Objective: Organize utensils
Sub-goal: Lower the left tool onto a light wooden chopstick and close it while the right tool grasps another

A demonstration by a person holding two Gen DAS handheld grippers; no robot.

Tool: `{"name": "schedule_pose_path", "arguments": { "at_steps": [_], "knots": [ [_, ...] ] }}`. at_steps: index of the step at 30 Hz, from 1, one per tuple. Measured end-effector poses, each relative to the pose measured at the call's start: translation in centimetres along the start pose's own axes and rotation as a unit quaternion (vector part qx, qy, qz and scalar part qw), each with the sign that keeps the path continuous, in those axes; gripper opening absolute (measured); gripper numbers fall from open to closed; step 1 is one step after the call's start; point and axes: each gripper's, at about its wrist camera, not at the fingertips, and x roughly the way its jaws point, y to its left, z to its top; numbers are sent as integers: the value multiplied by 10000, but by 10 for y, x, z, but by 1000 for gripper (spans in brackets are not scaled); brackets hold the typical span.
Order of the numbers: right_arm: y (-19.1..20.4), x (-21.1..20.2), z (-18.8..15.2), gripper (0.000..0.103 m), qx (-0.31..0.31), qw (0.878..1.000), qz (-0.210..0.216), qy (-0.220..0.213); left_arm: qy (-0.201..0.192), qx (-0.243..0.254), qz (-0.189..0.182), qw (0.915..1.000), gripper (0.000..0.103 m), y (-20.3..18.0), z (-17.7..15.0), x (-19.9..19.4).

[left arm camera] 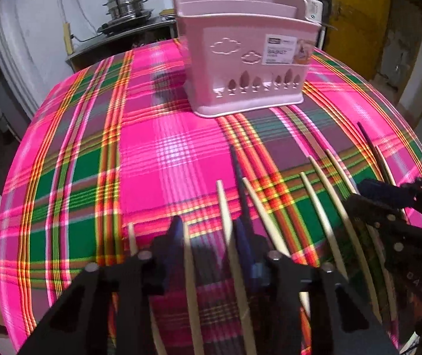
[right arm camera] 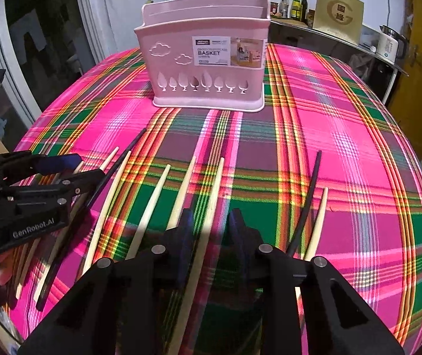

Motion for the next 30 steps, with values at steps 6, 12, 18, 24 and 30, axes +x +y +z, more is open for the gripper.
{"name": "schedule_pose_path", "arguments": {
  "at_steps": [6, 12, 18, 24, 30],
  "knots": [
    [0, 5, 9, 23, -50, 9998, 12, 168, 48, 38, -105, 9999, 24, -3, 2, 1],
    [1, 14, 22, 23, -107, 9995, -3, 291, 124, 31, -289, 9995, 24, 3, 6, 3],
    [1, 20, 31, 11, -114, 9993, -44, 353, 77, 19, -259, 9996, 24, 0, 9, 6],
    [0, 22, 34, 6, -130, 9991, 73, 391, 57, 86, -316, 9994, 11, -3, 12, 7],
    [-4, 9, 38, 6, -48, 9993, 268, 239, 78, 59, -402, 9991, 4, -2, 15, 4]
  ]
}}
